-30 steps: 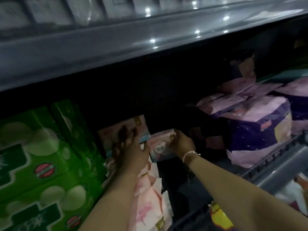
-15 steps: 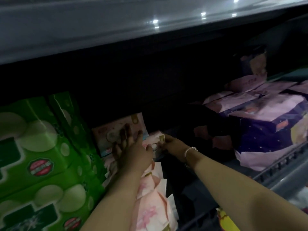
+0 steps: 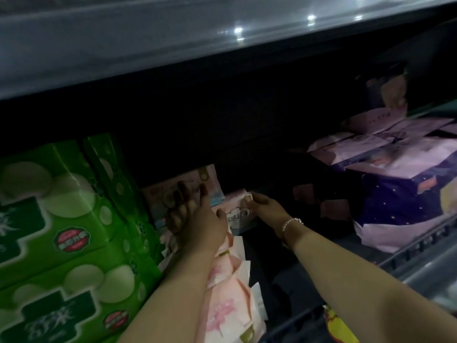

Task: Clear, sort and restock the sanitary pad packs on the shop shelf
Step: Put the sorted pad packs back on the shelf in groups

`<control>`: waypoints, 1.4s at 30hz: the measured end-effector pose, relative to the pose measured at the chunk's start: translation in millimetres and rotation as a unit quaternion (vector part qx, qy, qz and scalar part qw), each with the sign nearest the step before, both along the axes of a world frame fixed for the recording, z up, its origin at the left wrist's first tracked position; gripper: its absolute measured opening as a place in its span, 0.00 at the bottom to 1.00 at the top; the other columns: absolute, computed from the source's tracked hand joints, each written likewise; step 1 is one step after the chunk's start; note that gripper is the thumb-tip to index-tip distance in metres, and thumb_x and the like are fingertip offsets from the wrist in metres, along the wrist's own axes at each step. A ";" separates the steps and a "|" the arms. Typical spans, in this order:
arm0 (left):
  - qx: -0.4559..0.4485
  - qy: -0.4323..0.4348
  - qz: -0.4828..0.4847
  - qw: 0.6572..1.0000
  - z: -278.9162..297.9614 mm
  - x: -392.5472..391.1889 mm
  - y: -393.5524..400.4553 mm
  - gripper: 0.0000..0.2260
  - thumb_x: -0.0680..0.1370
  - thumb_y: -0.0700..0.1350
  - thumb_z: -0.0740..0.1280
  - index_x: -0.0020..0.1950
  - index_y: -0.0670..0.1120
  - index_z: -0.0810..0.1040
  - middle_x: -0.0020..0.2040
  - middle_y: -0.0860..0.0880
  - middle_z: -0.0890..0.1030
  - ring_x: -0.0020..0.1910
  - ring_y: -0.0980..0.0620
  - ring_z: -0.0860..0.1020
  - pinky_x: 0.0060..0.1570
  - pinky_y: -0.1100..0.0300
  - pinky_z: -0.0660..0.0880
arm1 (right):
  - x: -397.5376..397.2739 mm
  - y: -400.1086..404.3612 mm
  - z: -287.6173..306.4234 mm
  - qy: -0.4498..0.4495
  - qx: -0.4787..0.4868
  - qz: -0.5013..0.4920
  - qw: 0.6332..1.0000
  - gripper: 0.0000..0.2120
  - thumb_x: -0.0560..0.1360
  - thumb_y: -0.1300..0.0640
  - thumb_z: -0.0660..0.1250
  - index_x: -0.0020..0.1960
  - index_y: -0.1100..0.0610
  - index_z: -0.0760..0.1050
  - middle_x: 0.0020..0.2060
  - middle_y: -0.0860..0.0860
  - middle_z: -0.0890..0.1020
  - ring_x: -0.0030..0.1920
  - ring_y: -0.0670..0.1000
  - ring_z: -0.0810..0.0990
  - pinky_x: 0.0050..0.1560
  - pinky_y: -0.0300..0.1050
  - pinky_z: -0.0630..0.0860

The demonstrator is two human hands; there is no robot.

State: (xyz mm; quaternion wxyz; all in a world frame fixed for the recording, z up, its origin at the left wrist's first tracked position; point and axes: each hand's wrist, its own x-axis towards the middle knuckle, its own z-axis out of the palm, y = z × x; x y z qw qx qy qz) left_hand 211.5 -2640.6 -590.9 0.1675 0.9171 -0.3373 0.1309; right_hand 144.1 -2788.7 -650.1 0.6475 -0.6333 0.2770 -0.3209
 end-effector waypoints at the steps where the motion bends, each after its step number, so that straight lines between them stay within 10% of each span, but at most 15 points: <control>1: 0.001 0.002 0.000 1.000 0.7 -0.7 0.3 0.29 0.81 0.56 0.55 0.79 0.57 0.46 0.78 0.44 0.50 0.76 0.39 0.49 0.74 0.43 0.49 | -1.7 0.5 0.1 -0.001 -0.002 0.001 1.000 0.18 0.77 0.49 0.68 0.65 0.52 0.76 0.57 0.54 0.82 0.58 0.54 0.80 0.63 0.53 0.75; 14: -0.032 0.120 -0.093 0.988 18.0 -31.1 37.5 0.27 0.80 0.54 0.55 0.78 0.59 0.50 0.79 0.55 0.41 0.78 0.46 0.49 0.73 0.44 0.59 | -68.0 73.4 51.2 0.019 -0.100 0.015 0.995 0.21 0.80 0.53 0.63 0.71 0.57 0.70 0.65 0.53 0.76 0.65 0.50 0.75 0.62 0.36 0.68; 20: 0.006 0.077 -0.207 0.975 3.6 -88.7 140.5 0.20 0.79 0.52 0.53 0.66 0.47 0.74 0.67 0.44 0.74 0.66 0.45 0.70 0.66 0.53 0.66 | -124.7 163.1 57.5 0.044 -0.106 0.095 0.989 0.11 0.80 0.49 0.62 0.62 0.47 0.75 0.55 0.38 0.77 0.62 0.42 0.72 0.58 0.32 0.67; 25: 0.148 -0.046 -0.206 0.966 -18.3 -85.5 178.4 0.36 0.77 0.63 0.49 0.80 0.47 0.43 0.79 0.45 0.49 0.78 0.47 0.48 0.76 0.54 0.41 | -127.2 193.7 32.4 0.106 -0.173 0.116 0.972 0.20 0.82 0.52 0.58 0.74 0.47 0.64 0.72 0.40 0.61 0.72 0.41 0.60 0.64 0.31 0.57; 32: 0.149 -0.049 -0.240 0.958 -7.4 -83.5 177.7 0.34 0.81 0.52 0.59 0.79 0.46 0.43 0.80 0.45 0.46 0.78 0.47 0.45 0.76 0.54 0.40 | -125.8 215.7 46.8 0.136 -0.183 0.051 0.972 0.21 0.83 0.54 0.55 0.76 0.50 0.61 0.76 0.48 0.61 0.69 0.47 0.66 0.51 0.25 0.60; 42: -0.119 0.083 -0.220 0.965 -55.4 -147.2 280.5 0.24 0.83 0.49 0.57 0.77 0.44 0.58 0.78 0.45 0.57 0.78 0.48 0.52 0.76 0.53 0.48 | -186.0 320.3 7.3 0.048 -0.255 -0.025 0.966 0.20 0.82 0.55 0.59 0.73 0.50 0.66 0.74 0.45 0.63 0.74 0.42 0.59 0.74 0.40 0.58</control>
